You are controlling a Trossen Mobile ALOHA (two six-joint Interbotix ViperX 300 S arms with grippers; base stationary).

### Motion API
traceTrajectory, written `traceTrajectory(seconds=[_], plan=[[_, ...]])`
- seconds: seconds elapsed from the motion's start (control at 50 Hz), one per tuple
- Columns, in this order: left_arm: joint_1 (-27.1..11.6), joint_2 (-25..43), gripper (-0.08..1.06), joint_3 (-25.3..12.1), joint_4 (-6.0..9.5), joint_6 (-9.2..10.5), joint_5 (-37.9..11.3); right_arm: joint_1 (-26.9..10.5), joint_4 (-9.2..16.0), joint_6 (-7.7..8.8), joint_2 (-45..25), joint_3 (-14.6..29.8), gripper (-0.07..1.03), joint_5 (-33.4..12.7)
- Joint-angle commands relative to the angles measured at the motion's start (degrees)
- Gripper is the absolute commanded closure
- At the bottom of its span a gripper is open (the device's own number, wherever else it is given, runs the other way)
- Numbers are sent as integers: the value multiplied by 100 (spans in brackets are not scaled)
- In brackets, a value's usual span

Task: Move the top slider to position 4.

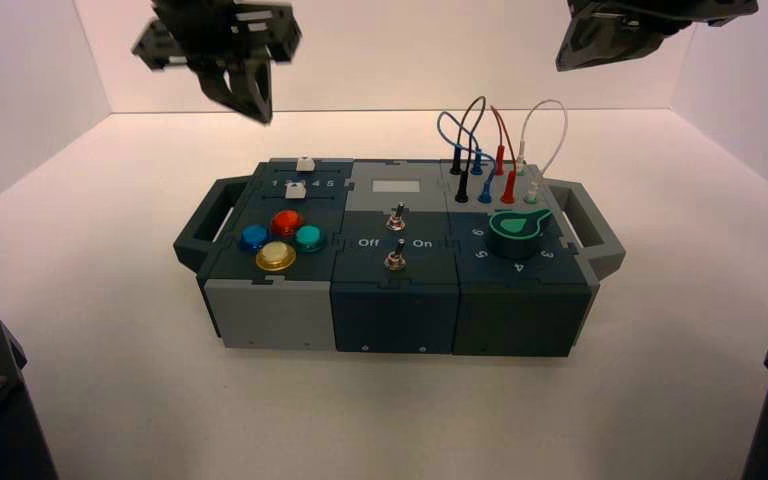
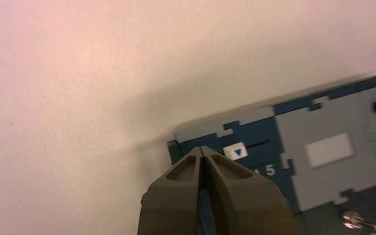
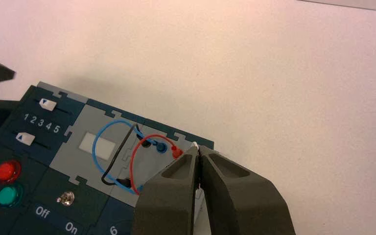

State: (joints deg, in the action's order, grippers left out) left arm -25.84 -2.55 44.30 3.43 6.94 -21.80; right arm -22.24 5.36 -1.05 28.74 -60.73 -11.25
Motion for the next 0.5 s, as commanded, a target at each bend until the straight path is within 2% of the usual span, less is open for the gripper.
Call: traceTrajectory(seconds=[0.02,0.26,0.5], plan=[[-44,185,101,-255,-9,-18,35,-26,9,9,18,185,99,26],[-97,589,101,-510,-9,-44,35,-26,9,18,9,193,99,35],[-264,765,101,-589,-9,-53,18,-26,0,18,-35,202,99,44]])
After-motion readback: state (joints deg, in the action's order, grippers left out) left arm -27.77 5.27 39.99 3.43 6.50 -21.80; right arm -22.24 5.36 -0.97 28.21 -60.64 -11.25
